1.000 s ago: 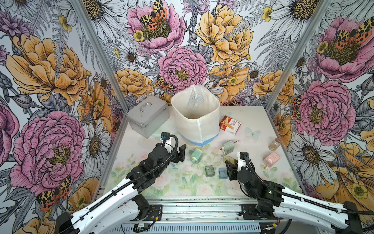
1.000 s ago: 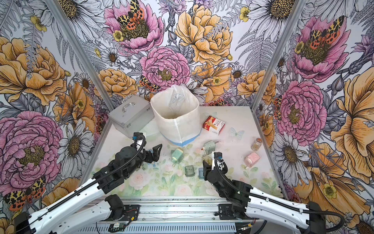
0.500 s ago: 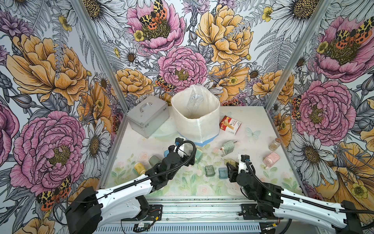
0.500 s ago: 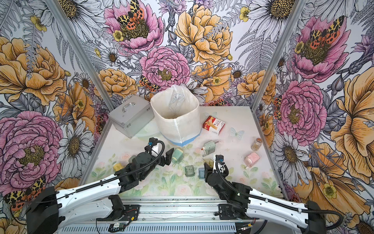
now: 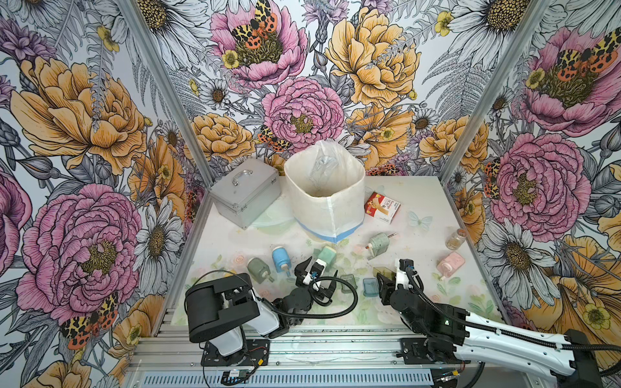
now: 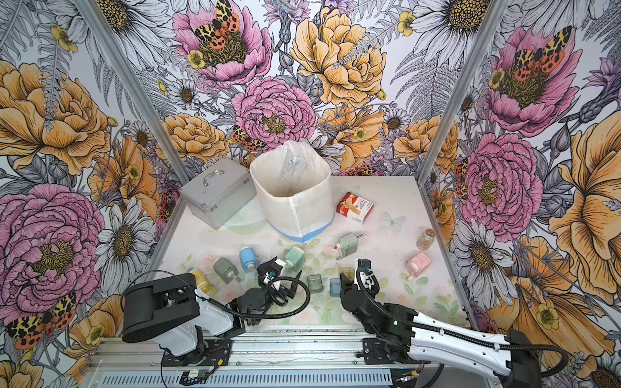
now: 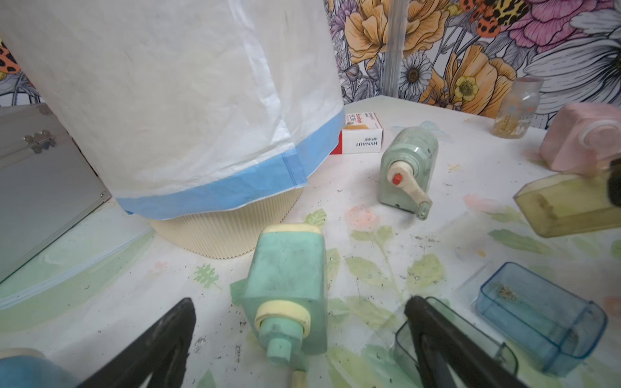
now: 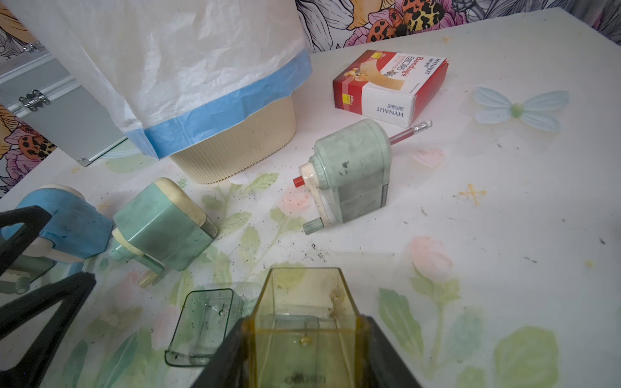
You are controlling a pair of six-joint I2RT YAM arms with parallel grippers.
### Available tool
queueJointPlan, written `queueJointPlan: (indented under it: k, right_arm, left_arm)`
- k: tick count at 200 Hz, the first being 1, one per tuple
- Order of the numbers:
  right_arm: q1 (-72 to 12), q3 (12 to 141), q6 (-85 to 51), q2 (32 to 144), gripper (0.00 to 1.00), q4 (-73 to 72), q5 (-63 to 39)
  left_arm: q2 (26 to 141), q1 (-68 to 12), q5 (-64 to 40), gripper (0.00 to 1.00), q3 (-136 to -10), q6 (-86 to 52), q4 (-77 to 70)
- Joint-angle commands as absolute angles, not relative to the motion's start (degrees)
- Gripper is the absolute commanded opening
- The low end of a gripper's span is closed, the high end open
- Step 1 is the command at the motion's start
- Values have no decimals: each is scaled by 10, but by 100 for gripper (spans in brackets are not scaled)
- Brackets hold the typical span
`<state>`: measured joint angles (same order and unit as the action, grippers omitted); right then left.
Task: Take out the pencil sharpener tray and clean the shavings
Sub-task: Place the container at the center of the board.
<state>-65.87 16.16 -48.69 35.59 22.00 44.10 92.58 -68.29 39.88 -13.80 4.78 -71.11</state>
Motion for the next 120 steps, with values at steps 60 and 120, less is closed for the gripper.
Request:
queueJointPlan:
  k: [60, 120]
  right_arm:
    - [-665, 117, -581, 342, 14, 255, 470]
    - [-660, 116, -615, 385, 14, 254, 499]
  left_arm:
    - [895, -664, 438, 99, -126, 62, -793]
    - [863, -629, 417, 99, -123, 4, -725]
